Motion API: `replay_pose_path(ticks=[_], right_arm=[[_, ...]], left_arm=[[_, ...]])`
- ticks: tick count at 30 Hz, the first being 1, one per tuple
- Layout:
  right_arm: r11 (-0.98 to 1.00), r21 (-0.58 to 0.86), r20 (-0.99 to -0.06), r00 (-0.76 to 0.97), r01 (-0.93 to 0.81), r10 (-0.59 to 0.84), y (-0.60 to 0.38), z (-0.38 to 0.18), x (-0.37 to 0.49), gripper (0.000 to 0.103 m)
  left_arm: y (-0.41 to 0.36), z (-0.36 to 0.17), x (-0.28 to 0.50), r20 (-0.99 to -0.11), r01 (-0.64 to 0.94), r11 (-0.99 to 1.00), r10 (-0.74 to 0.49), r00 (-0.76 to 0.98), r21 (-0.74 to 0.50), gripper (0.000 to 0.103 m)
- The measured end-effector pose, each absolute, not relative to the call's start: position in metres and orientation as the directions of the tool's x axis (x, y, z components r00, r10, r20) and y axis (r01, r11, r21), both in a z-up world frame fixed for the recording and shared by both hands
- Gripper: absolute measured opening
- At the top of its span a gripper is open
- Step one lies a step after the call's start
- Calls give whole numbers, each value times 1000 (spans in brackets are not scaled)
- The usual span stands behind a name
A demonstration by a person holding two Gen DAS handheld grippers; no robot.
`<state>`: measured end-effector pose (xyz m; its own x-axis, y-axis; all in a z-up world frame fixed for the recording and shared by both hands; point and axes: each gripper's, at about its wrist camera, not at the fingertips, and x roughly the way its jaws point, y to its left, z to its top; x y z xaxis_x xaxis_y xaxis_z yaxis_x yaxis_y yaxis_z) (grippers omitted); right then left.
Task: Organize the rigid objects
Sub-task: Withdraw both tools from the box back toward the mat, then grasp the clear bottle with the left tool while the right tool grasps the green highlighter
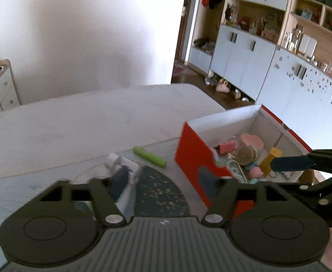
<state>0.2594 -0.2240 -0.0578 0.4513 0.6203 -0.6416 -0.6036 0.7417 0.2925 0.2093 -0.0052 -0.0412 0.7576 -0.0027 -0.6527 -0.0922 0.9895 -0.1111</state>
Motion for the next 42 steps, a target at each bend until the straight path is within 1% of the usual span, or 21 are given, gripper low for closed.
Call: replay_pose_path(ticks=[4, 8, 11, 13, 16, 23, 28, 33, 35, 37, 39, 42], right_arm=[[753, 263, -650, 466, -604, 601, -203, -55, 264, 85], [763, 238, -668, 469, -601, 578, -179, -57, 270, 86], [774, 236, -682, 467, -587, 563, -165, -61, 277, 87], [780, 243, -688, 464, -577, 558, -156, -64, 283, 87], [794, 246, -699, 466, -557, 543, -144, -71, 290, 88], [814, 253, -733, 445, -523, 514, -115, -92, 320, 88], [834, 231, -766, 434, -502, 473, -92, -110, 343, 86], [838, 244, -802, 384, -488, 458, -73, -129, 364, 81], [845, 230, -819, 373, -483, 437, -67, -137, 370, 77], [853, 216, -831, 369, -475, 416, -63, -144, 376, 76], [864, 199, -842, 371, -463, 393, -57, -150, 381, 70], [880, 173, -859, 369, -442, 354, -52, -160, 386, 65]], left_arm=[[15, -48, 210, -659, -86, 991, -3, 752, -103, 72], [32, -59, 212, -658, -83, 991, -4, 753, -101, 78], [41, -69, 214, -638, -79, 994, 13, 770, -75, 80], [45, -74, 216, -624, -87, 995, 40, 781, -45, 84], [51, -84, 221, -609, -92, 996, 61, 791, -20, 84], [57, -100, 231, -592, -52, 999, 34, 805, -14, 84], [60, -117, 243, -608, -38, 999, 16, 794, -23, 84], [60, -132, 258, -626, -30, 999, 9, 779, -23, 84], [60, -135, 260, -630, -30, 999, 7, 777, -26, 84], [61, -139, 266, -635, -31, 999, 6, 772, -29, 84], [61, -144, 270, -638, -30, 999, 2, 770, -33, 84], [59, -149, 275, -642, -25, 999, -2, 767, -32, 84]])
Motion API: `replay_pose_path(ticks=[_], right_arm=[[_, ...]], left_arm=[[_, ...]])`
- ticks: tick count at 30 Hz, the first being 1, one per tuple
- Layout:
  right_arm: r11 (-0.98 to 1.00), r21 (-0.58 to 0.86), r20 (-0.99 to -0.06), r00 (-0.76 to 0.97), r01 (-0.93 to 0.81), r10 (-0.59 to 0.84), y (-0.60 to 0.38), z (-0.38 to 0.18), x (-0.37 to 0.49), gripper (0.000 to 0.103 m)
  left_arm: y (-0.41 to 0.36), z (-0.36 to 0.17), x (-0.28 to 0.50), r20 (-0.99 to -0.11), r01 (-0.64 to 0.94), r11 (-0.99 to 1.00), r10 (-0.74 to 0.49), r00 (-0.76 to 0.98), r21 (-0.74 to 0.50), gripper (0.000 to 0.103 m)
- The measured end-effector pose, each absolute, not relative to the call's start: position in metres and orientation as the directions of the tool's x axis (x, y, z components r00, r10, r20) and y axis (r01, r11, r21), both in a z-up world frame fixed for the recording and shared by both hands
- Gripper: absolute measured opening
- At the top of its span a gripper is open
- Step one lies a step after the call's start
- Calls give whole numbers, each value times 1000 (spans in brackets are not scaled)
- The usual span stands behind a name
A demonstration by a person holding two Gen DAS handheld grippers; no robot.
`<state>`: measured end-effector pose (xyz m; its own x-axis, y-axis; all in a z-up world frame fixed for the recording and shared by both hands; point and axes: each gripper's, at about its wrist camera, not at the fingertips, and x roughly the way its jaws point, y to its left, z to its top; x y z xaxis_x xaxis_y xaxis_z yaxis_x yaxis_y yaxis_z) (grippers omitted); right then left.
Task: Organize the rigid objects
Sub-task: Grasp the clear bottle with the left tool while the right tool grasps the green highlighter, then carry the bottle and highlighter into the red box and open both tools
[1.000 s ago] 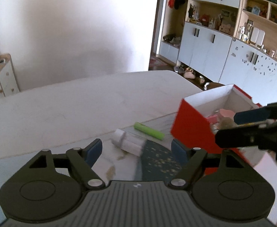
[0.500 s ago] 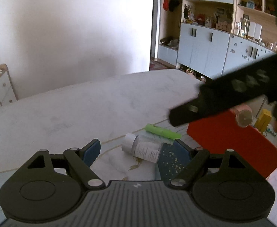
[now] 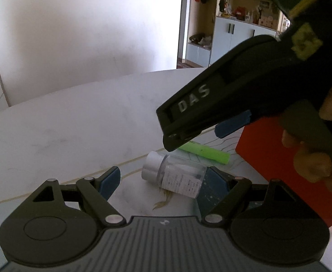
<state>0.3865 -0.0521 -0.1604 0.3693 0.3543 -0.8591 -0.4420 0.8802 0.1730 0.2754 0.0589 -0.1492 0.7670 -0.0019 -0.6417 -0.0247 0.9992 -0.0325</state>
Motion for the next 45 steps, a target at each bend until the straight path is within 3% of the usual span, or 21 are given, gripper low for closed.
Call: replay_pose_path(ticks=[4, 6, 19, 23, 26, 34, 45], right_arm=[[882, 158, -865, 368, -443, 340, -46, -168, 392, 59], [887, 140, -871, 372, -440, 322, -45, -170, 395, 51], [884, 78, -891, 365, -462, 269, -40, -187, 400, 34], [882, 45, -887, 388, -469, 252, -39, -189, 396, 17], [880, 41, -883, 396, -473, 254, -39, -189, 392, 16], [881, 43, -867, 421, -470, 268, -46, -181, 379, 15], [876, 152, -829, 424, -458, 366, -75, -144, 331, 15]], left_arm=[[56, -157, 282, -644, -12, 999, -13, 765, -34, 84], [56, -161, 284, -646, -1, 999, -21, 763, -34, 84], [43, -174, 286, -668, 34, 999, -52, 743, -40, 84], [40, -175, 281, -667, 35, 999, -54, 743, -42, 82], [36, -175, 277, -673, 39, 999, -55, 737, -38, 69], [24, -168, 254, -675, 40, 998, -57, 735, -41, 69], [25, -151, 202, -661, 47, 996, -86, 745, -77, 69]])
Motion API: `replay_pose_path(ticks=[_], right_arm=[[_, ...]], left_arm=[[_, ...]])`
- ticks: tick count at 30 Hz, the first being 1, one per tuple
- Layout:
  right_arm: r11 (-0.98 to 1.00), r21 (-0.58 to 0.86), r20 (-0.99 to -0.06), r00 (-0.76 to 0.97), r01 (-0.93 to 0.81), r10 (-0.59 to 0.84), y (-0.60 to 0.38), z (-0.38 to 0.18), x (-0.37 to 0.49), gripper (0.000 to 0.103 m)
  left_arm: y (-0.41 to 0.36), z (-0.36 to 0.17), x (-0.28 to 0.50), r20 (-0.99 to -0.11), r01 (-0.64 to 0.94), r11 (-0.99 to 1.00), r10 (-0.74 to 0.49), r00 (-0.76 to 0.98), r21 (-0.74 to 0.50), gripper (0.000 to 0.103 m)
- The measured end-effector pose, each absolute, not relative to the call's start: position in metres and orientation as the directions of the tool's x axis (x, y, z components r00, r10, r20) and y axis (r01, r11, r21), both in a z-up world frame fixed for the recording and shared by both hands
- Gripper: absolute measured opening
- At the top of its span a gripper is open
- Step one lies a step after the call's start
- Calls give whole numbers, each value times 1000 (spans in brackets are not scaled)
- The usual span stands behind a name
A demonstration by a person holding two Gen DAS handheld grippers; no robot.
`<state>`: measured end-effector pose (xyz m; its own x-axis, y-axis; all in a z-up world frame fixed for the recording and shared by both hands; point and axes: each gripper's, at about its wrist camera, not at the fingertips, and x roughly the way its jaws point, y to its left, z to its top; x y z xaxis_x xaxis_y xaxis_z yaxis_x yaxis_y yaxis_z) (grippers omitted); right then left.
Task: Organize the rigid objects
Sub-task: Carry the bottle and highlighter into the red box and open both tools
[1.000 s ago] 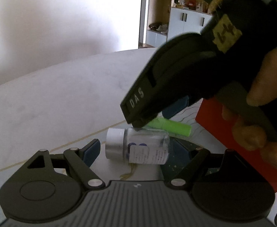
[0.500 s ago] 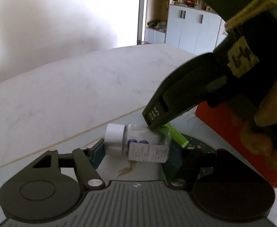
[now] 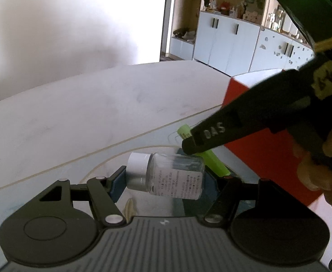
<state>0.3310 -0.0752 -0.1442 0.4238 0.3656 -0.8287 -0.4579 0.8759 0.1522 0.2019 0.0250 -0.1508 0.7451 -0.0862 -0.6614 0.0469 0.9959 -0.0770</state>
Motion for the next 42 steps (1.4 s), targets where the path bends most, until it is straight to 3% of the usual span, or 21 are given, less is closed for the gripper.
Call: replay_pose_path(ticks=[10, 22, 42], right_arm=[[873, 222, -774, 467, -434, 429, -120, -95, 300, 15], [858, 255, -737, 484, -447, 471, -176, -66, 286, 15], [862, 274, -712, 513, -425, 479, -300, -63, 322, 15]], left_arm=[[25, -100, 168, -644, 60, 995, -100, 758, -84, 69], [-11, -49, 197, -628, 62, 995, -99, 772, -81, 69], [-113, -25, 243, -620, 77, 994, -105, 777, -72, 69]])
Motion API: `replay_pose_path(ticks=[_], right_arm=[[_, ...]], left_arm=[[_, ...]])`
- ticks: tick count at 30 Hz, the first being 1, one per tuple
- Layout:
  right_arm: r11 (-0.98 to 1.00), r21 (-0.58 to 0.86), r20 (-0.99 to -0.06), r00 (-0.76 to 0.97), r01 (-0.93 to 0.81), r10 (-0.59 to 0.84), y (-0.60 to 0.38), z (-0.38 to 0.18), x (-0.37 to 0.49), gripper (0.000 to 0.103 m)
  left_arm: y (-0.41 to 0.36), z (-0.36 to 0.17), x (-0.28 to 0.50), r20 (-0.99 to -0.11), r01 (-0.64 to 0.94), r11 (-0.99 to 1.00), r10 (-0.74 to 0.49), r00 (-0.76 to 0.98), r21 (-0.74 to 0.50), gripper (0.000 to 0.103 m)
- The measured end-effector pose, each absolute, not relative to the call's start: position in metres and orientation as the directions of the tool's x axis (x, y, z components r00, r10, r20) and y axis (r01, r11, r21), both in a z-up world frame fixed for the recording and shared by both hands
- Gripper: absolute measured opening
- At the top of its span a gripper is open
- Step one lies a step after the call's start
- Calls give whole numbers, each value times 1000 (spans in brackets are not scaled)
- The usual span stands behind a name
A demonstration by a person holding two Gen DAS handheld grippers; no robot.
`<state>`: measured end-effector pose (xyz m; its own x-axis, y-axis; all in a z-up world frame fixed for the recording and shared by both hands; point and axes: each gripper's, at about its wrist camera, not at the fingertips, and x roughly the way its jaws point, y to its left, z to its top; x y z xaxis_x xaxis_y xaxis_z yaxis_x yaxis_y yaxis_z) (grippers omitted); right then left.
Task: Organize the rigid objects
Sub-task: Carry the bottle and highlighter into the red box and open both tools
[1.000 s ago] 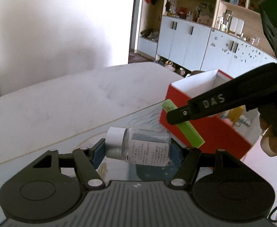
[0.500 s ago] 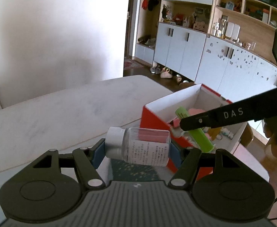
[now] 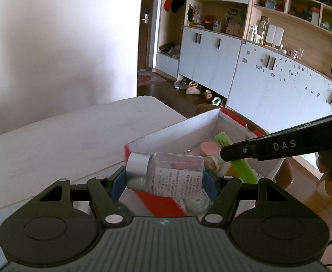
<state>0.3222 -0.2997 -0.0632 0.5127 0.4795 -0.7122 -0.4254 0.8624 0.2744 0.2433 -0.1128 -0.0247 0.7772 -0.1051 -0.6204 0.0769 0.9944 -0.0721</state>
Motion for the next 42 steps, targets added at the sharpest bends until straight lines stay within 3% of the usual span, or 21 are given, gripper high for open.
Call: replay_pose_path(ticks=[10, 27, 42], right_arm=[[883, 254, -724, 527, -395, 445, -351, -82, 349, 15], [854, 217, -782, 439, -473, 442, -350, -134, 366, 16], [838, 183, -792, 428, -514, 435, -354, -137, 368, 15]], left_arm=[[-158, -44, 286, -671, 105, 993, -109, 734, -48, 69], [-188, -114, 358, -843, 75, 995, 14, 538, 64, 69], [-202, -125, 362, -881, 95, 987, 68, 468, 126, 69]])
